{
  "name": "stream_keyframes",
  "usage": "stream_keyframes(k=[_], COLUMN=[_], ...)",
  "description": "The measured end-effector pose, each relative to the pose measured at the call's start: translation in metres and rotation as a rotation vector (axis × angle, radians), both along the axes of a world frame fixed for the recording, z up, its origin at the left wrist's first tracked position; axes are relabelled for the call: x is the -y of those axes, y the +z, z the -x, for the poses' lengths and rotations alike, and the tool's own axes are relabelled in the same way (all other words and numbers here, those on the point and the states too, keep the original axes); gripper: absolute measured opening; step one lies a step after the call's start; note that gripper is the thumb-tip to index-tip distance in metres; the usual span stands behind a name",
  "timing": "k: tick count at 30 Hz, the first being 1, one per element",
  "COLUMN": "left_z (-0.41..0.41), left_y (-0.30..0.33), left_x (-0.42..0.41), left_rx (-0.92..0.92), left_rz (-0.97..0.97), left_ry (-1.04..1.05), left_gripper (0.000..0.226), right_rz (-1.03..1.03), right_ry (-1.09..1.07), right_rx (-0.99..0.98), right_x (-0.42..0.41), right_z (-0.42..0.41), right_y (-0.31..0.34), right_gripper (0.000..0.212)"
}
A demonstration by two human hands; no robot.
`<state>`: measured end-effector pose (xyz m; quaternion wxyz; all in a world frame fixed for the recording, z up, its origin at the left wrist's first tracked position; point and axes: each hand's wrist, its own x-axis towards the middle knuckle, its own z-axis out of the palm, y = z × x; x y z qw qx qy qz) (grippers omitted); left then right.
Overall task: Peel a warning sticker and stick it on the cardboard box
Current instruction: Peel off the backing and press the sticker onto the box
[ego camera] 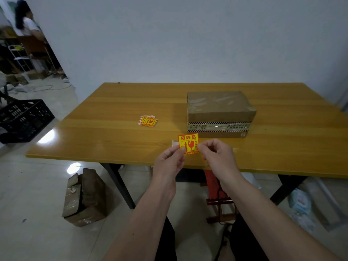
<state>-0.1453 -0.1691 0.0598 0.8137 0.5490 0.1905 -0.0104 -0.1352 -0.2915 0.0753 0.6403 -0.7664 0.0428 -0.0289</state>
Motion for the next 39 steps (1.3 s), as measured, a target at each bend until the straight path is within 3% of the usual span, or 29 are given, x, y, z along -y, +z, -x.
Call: stream_keyframes(k=[10,16,21,24,30,35,39], left_z=[-0.048,-0.087,-0.124,-0.147,-0.169,-0.164,-0.168], left_y=[0.026,0.045,0.067,0.071,0.056,0.042,0.036], left_x=[0.027,0.044,0.062,0.076,0.09,0.098,0.107], left_rx=[0.069,0.236,0.397,0.377,0.417,0.521,0.562], left_rz=[-0.11,-0.251,-0.536,-0.697,-1.301,-1.422,-1.439], left_ry=[0.008,-0.04,-0.154,-0.147,-0.15,-0.152,-0.16], left_gripper=[0.012,0.016,0.022,0.034,0.027,0.022,0.02], right_rz=[0.028,0.032,0.139,0.246,0.296,0.145,0.164], right_ry=[-0.02,-0.088,-0.116,-0.189,-0.302,-0.253,-0.206], right_rx=[0.068,0.082,0.081,0.061,-0.102,-0.213,-0.248], right_x=[0.029,0.059,0.085,0.099,0.127,0.141,0.143], right_z=[-0.041,-0.078,-0.12,-0.148,-0.186,-0.195,-0.202], right_y=[0.025,0.044,0.066,0.067,0.047,0.041,0.032], right_gripper=[0.017,0.017,0.021,0.022,0.029,0.018,0.031])
